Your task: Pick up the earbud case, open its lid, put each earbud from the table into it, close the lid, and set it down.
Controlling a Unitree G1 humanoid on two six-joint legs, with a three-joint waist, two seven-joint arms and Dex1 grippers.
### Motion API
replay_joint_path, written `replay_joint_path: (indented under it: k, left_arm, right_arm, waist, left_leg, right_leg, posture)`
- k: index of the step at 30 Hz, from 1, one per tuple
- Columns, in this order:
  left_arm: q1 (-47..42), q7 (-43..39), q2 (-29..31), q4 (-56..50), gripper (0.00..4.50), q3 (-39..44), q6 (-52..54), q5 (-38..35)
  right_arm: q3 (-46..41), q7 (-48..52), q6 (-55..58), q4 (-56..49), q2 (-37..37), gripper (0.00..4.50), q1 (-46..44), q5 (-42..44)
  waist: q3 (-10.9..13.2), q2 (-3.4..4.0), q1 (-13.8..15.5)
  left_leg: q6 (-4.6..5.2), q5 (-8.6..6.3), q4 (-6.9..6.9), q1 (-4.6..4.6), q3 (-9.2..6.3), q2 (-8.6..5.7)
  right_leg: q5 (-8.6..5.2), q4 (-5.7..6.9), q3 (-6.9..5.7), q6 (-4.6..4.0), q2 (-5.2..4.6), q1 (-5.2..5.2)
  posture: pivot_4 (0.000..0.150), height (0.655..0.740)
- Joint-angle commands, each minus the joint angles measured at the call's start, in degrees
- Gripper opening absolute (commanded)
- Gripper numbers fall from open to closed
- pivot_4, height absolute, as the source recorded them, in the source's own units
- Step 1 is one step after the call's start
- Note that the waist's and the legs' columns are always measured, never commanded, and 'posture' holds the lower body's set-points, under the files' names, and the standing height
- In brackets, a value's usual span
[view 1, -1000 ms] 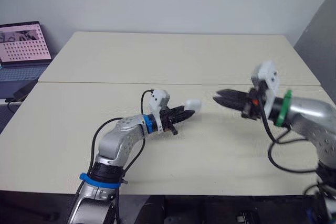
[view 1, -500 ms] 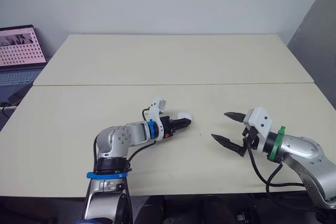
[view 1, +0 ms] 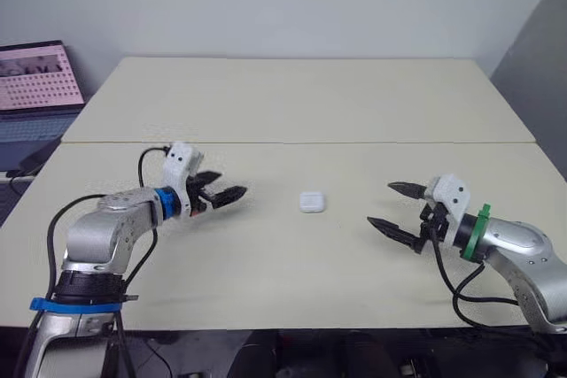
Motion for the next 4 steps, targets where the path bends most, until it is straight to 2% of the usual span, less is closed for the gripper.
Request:
replay_joint_path:
  k: [1, 4]
  left_arm:
    - [-3.17, 1.04, -2.03, 8.32, 4.44, 0.69, -12.87, 4.52]
    - [-4.89, 0.77, -3.77, 11.68, 4.44, 0.67, -16.04, 5.56]
  right_arm:
    - [-2.55, -1.43, 0.34, -0.97, 0.37, 4.5, -0.16, 1.11]
    - [-2.65, -1.92, 0.3, -0.17, 0.04, 4.5, -0.17, 0.19]
  waist:
    - [0.01, -0.02, 0.17]
    - [0.01, -0.02, 0.23]
  left_leg:
    - [0.01, 0.0, 0.01, -0.03, 0.02, 0.02]
    - [0.06, -0.02, 0.06, -0.15, 0.02, 0.01]
  right_leg:
    - [0.05, -0.07, 0.07, -0.01, -0.02, -0.02]
    - [0.26, -0.16, 0.07, 0.29, 0.04, -0.1]
  posture:
    - [0.15, 0.74]
    - [0.15, 0.74]
